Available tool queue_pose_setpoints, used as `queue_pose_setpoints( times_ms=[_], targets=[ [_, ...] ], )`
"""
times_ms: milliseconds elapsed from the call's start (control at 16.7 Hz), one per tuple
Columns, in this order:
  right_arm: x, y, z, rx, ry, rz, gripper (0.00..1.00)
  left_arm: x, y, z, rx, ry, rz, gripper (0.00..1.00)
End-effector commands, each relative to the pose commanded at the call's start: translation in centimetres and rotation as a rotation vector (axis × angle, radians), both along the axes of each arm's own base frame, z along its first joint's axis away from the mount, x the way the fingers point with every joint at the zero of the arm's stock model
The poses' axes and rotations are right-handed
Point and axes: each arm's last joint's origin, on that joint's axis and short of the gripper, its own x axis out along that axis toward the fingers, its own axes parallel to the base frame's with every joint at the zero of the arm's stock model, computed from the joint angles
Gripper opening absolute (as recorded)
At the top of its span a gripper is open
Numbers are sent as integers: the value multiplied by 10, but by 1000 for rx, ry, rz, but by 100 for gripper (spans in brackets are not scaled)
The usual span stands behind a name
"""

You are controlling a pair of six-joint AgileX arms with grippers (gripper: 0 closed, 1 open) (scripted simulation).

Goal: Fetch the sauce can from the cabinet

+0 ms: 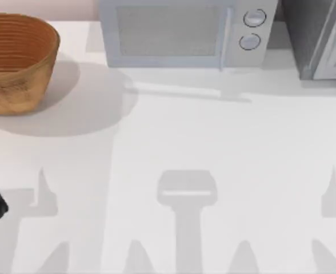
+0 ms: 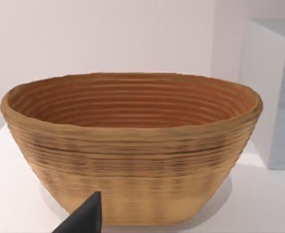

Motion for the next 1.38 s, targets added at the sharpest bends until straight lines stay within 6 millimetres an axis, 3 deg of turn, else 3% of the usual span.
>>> queue_pose_setpoints(
  times_ms=[240, 420, 720, 1080, 1380],
  targets=[
    [0, 0, 8, 0, 5, 1, 100, 0, 0, 0, 0, 0, 0, 100],
    [1, 2, 40, 0, 20, 0, 100, 0, 0, 0, 0, 0, 0, 100],
    [17, 7, 138, -2, 24, -3, 100, 0, 0, 0, 0, 0, 0, 100],
    [71, 21, 264, -4, 10, -4, 100, 0, 0, 0, 0, 0, 0, 100],
    [122, 38, 330, 0, -5, -2, 100, 0, 0, 0, 0, 0, 0, 100]
  ],
)
